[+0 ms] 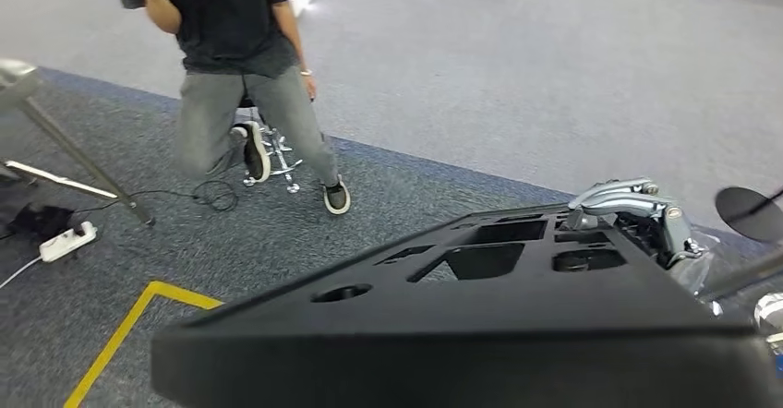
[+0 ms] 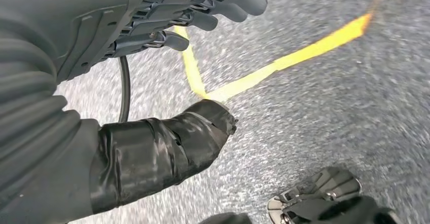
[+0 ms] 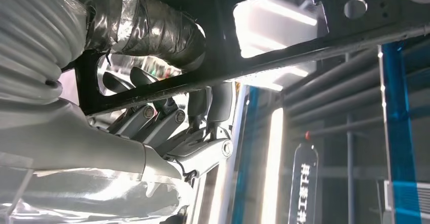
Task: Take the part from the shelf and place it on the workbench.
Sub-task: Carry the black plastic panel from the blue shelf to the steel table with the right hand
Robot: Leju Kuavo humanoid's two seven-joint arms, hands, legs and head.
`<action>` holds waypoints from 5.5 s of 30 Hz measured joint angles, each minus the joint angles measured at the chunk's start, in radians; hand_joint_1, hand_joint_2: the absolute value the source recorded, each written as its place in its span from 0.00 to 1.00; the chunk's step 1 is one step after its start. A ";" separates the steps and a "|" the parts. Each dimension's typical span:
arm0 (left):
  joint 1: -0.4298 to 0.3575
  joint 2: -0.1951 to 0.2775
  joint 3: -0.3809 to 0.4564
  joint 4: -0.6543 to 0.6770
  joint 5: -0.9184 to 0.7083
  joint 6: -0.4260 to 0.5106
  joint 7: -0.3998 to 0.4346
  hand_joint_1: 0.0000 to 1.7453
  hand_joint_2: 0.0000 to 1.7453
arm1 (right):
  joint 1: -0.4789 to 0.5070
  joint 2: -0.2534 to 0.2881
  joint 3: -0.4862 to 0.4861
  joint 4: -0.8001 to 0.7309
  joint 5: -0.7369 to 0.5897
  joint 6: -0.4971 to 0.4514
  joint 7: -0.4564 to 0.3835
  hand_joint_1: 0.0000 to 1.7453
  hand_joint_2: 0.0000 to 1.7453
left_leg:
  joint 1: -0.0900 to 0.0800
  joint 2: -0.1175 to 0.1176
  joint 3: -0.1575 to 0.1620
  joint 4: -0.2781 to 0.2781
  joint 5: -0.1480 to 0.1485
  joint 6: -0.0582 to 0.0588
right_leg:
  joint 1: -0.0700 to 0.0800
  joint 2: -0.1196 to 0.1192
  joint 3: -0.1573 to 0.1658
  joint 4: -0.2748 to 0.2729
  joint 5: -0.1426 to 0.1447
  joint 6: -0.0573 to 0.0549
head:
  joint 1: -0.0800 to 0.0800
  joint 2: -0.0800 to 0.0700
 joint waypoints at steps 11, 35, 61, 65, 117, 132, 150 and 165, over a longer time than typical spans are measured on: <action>0.004 0.019 0.050 0.001 0.025 -0.019 0.024 0.00 1.00 | 0.008 0.022 0.000 0.014 0.041 0.001 -0.012 1.00 1.00 | 0.006 0.066 -0.123 0.213 -0.098 -0.060 | -0.005 -0.011 0.086 -0.167 0.042 -0.046 | -0.013 0.000; 0.002 0.037 0.059 0.001 -0.026 -0.077 0.010 0.00 1.00 | 0.063 0.028 0.000 -0.013 0.133 -0.015 0.046 1.00 1.00 | 0.002 -0.052 -0.019 0.015 -0.004 -0.017 | 0.005 0.077 0.068 -0.162 0.048 -0.021 | 0.000 0.000; 0.001 0.010 0.054 0.000 -0.034 -0.067 -0.027 0.00 1.00 | 0.080 0.011 -0.012 -0.037 0.095 -0.034 0.086 1.00 1.00 | 0.001 0.003 -0.011 0.005 -0.003 0.002 | 0.011 -0.003 0.006 0.009 -0.020 -0.013 | 0.010 0.000; 0.000 0.001 0.054 0.000 -0.024 -0.080 -0.037 0.00 1.00 | 0.079 0.007 -0.015 -0.035 0.086 -0.033 0.079 1.00 1.00 | 0.005 -0.053 -0.018 0.010 -0.003 -0.012 | 0.007 0.092 0.070 -0.166 0.052 -0.026 | 0.009 0.000; 0.005 0.001 0.054 0.000 -0.019 -0.073 -0.031 0.00 1.00 | 0.074 -0.009 -0.018 -0.020 0.028 -0.018 0.051 1.00 1.00 | -0.008 0.078 0.050 -0.027 -0.037 0.013 | 0.016 -0.010 0.069 -0.041 -0.027 -0.017 | 0.014 0.000; 0.003 -0.002 0.053 0.000 -0.019 -0.060 -0.023 0.00 1.00 | 0.084 -0.013 -0.018 -0.023 0.034 -0.020 0.053 1.00 1.00 | -0.002 0.073 0.043 0.178 -0.114 -0.035 | 0.024 -0.008 0.052 -0.179 0.080 -0.066 | 0.017 0.000; 0.012 -0.001 0.053 0.000 -0.019 -0.060 -0.015 0.00 1.00 | 0.087 -0.013 -0.018 -0.028 0.037 -0.022 0.056 1.00 1.00 | -0.009 0.078 0.034 -0.015 -0.031 0.017 | 0.019 0.000 0.001 0.083 -0.112 -0.014 | 0.027 0.000; 0.004 -0.003 0.052 0.000 -0.020 -0.062 -0.009 0.00 1.00 | 0.090 -0.017 -0.018 -0.031 0.035 -0.022 0.060 1.00 1.00 | 0.001 0.075 -0.037 0.276 -0.208 -0.039 | 0.023 0.000 0.064 -0.167 0.064 -0.064 | 0.026 0.000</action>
